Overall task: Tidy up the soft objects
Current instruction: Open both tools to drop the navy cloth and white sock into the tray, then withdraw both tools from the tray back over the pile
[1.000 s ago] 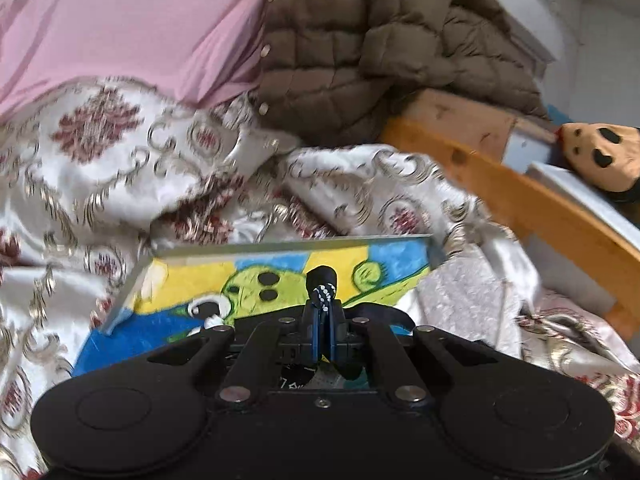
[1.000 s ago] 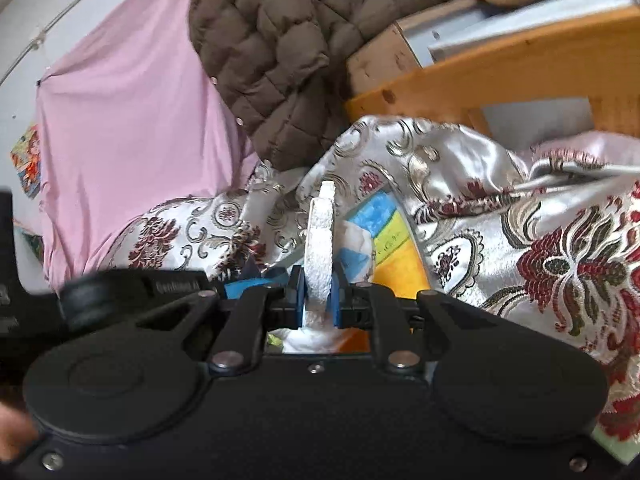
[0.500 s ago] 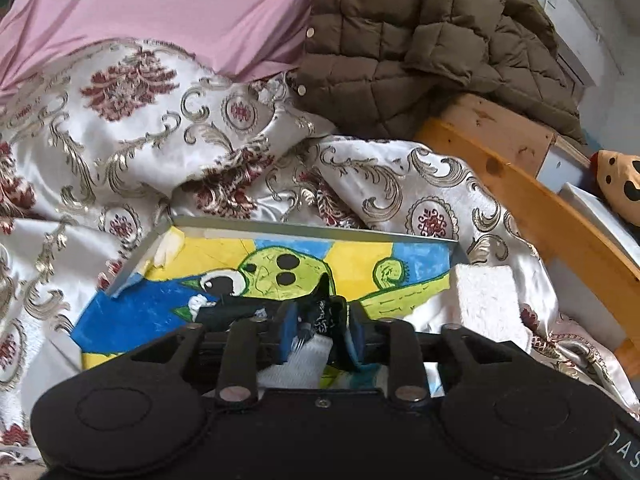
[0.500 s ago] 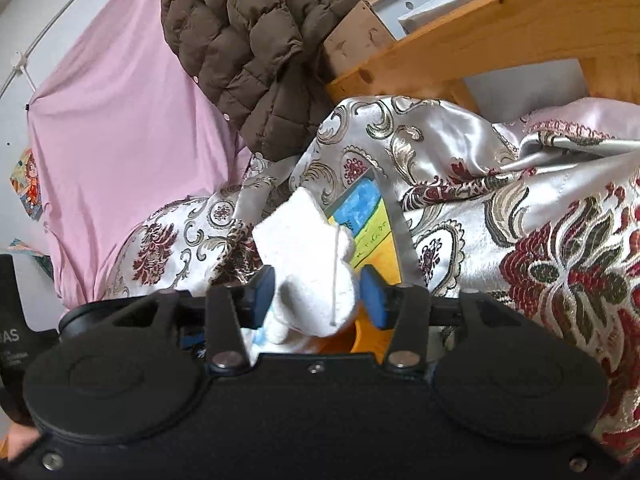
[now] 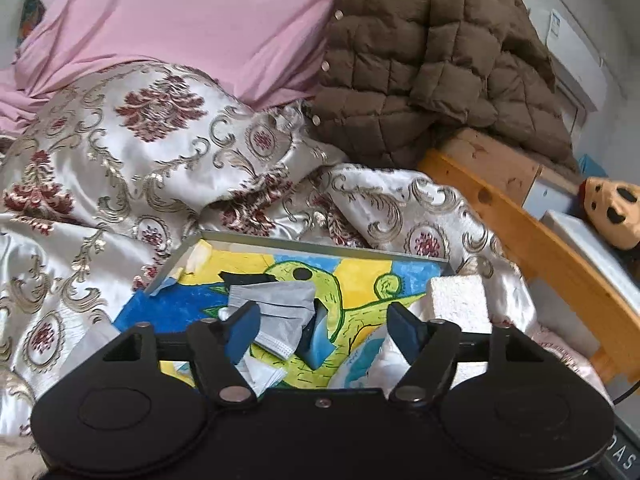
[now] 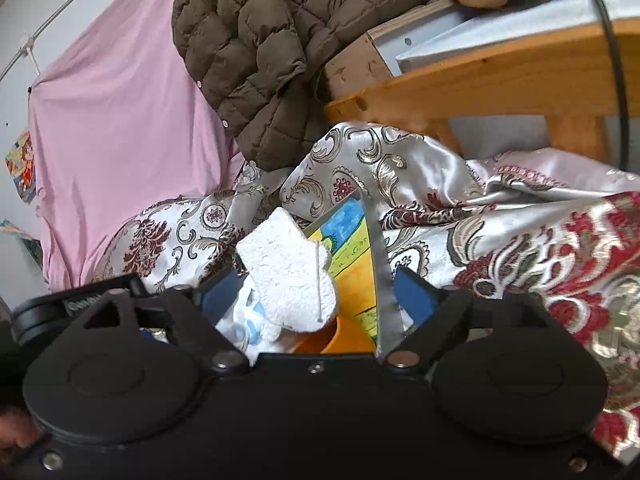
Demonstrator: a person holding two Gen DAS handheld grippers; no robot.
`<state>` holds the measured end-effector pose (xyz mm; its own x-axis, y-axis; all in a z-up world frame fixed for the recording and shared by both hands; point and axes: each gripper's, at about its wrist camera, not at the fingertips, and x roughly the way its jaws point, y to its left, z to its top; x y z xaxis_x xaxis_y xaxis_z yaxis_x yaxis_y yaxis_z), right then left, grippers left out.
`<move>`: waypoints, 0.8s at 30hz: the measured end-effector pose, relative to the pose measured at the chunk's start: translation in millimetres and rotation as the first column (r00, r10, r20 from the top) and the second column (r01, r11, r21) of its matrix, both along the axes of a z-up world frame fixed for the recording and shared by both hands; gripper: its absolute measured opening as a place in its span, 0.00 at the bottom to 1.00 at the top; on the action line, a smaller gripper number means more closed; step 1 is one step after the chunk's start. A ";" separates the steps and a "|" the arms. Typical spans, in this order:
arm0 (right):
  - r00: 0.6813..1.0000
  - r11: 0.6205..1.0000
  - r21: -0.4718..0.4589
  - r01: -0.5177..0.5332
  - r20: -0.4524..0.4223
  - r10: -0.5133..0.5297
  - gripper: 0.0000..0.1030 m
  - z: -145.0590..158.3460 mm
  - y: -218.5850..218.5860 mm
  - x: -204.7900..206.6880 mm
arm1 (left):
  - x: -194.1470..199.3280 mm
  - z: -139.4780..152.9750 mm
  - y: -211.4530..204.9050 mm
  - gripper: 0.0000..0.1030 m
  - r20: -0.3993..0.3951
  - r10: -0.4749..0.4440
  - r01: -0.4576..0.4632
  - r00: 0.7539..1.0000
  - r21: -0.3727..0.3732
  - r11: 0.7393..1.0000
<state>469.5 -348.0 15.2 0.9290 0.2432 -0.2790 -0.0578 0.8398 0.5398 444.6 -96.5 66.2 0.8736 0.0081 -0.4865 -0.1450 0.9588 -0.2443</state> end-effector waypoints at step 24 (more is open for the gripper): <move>0.993 0.981 -0.183 -0.067 0.083 0.084 0.99 62.4 36.1 -157.6 | -177.9 34.4 51.0 0.99 0.142 -0.006 0.001 0.990 0.035 0.999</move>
<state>311.9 -311.9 77.6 0.9332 0.2671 -0.2403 -0.1661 0.9139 0.3705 266.8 -45.4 100.6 0.9339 0.0197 -0.3571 -0.1079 0.9675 -0.2289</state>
